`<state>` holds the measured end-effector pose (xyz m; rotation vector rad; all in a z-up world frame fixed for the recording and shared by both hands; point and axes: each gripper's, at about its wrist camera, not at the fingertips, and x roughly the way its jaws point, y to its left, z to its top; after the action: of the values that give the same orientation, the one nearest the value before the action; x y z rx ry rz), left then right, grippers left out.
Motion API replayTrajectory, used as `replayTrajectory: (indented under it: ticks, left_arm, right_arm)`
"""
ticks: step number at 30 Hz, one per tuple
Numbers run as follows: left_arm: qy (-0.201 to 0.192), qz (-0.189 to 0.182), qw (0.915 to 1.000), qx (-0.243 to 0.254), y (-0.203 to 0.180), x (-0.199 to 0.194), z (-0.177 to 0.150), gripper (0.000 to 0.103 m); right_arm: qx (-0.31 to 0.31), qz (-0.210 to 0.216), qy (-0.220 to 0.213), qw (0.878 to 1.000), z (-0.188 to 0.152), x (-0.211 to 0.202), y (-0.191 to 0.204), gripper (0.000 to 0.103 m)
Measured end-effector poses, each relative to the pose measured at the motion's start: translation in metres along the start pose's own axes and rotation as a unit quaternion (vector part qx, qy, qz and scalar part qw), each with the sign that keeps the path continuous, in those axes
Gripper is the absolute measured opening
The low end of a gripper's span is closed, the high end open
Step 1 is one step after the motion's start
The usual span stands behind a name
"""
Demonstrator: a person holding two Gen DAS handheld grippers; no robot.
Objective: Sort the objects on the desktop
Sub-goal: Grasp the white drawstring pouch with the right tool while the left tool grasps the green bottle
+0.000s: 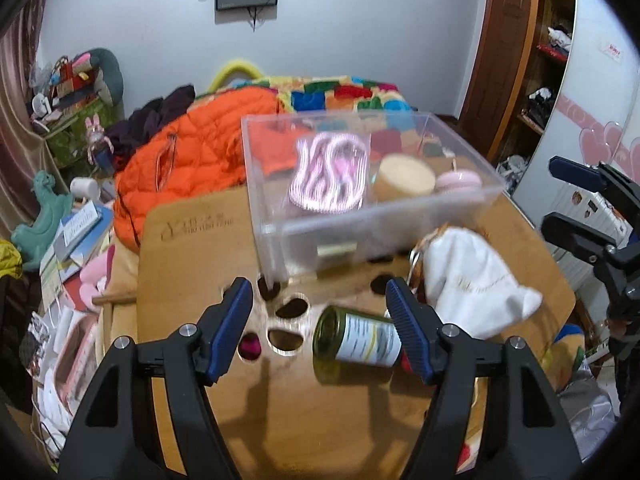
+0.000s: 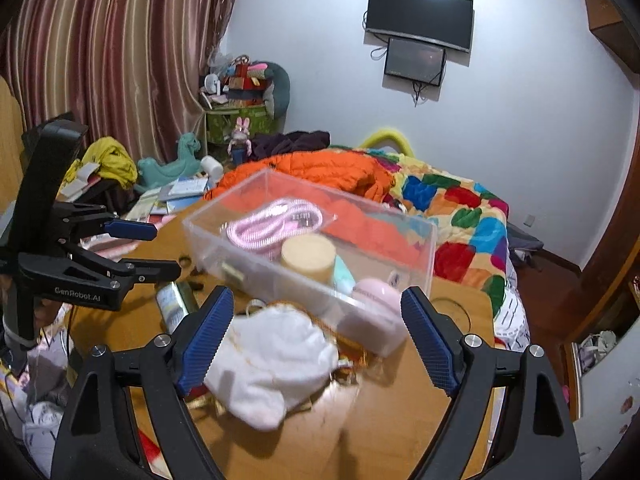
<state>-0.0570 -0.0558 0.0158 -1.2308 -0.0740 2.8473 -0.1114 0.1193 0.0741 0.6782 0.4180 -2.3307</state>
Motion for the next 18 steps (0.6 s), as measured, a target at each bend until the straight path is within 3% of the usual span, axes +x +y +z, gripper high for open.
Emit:
replayTrajectory:
  ticks: [12, 18]
  left_arm:
    - [0.035, -0.031, 0.9986, -0.027, -0.003, 0.015, -0.029, 0.071]
    - [0.04, -0.046, 0.9975, -0.037, -0.004, 0.02, -0.033, 0.072]
  right_arm:
    - [-0.01, 0.043, 0.055, 0.997, -0.043, 0.013, 0.016, 0.084]
    - [-0.034, 0.032, 0.073, 0.996, -0.051, 0.031, 0.029, 0.083]
